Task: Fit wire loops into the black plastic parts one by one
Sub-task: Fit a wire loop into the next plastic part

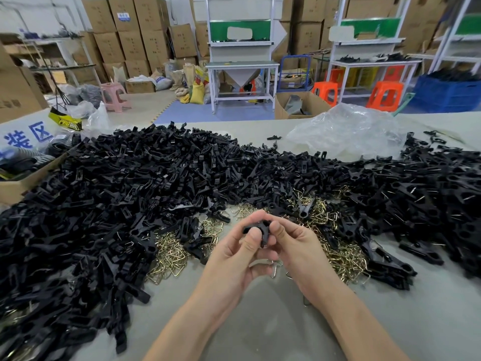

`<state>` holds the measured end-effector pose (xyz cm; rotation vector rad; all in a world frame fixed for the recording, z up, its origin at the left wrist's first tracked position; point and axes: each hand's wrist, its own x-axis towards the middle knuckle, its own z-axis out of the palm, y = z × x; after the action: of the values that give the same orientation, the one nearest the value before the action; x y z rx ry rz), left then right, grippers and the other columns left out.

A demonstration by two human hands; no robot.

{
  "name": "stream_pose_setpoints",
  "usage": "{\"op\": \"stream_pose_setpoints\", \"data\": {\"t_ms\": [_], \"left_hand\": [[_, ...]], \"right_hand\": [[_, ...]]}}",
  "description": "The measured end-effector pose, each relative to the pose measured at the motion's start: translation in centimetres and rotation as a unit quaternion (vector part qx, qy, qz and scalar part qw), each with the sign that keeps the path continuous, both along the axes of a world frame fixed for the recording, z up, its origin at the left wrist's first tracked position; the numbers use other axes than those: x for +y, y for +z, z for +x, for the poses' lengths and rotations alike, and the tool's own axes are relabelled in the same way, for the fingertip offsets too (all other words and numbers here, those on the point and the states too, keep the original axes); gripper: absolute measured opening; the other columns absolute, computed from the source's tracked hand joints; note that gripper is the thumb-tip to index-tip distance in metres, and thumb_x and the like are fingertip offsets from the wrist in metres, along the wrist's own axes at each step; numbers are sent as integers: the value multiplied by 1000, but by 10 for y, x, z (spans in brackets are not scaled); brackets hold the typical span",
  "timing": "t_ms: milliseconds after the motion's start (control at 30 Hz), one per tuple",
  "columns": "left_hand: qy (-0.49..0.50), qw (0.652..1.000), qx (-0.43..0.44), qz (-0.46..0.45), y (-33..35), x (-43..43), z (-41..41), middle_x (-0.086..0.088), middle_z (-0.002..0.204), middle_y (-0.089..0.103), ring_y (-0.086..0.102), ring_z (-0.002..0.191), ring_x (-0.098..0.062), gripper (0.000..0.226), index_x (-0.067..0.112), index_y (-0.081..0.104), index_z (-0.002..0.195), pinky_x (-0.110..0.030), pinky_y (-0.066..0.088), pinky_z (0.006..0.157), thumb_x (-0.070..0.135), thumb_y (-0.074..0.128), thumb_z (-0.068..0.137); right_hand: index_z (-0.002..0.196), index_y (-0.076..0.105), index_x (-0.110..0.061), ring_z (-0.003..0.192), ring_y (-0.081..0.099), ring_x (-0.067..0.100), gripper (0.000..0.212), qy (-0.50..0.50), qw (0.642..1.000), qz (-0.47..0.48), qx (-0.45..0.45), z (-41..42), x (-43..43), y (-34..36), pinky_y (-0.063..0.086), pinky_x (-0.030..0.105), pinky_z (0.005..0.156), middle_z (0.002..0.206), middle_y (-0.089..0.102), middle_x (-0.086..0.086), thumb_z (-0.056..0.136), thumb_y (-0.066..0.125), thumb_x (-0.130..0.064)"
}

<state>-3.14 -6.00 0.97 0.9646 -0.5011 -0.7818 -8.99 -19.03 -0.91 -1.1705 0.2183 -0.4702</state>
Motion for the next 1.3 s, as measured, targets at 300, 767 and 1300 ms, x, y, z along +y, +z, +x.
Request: {"op": "stream_pose_setpoints", "data": {"t_ms": [300, 767, 1300], "left_hand": [[-3, 998, 49, -30, -4, -1, 2, -10, 79, 64, 59, 63, -13, 29, 13, 76, 110, -26, 56, 63, 19, 59, 88], [-19, 996, 81, -20, -5, 2, 11, -11, 79, 67, 62, 61, -14, 31, 14, 76, 112, -27, 58, 62, 24, 60, 88], [163, 955, -195, 152, -21, 4, 22, 0, 81, 70, 62, 68, -14, 29, 34, 72, 101, -22, 51, 63, 50, 50, 93]], "right_hand": [[110, 78, -10, 59, 64, 16, 32, 37, 998, 46, 11, 0, 0, -5, 54, 24, 55, 70, 67, 6, 84, 69, -26], [109, 79, -18, 93, 71, 27, 41, 15, 1000, -5, 21, 0, -1, -6, 59, 40, 92, 101, 77, 12, 74, 78, -39], [139, 48, 7, 106, 74, 24, 64, -200, 891, 329, -242, -66, -125, 107, 60, 23, 82, 118, 71, 26, 89, 72, -25]]}}
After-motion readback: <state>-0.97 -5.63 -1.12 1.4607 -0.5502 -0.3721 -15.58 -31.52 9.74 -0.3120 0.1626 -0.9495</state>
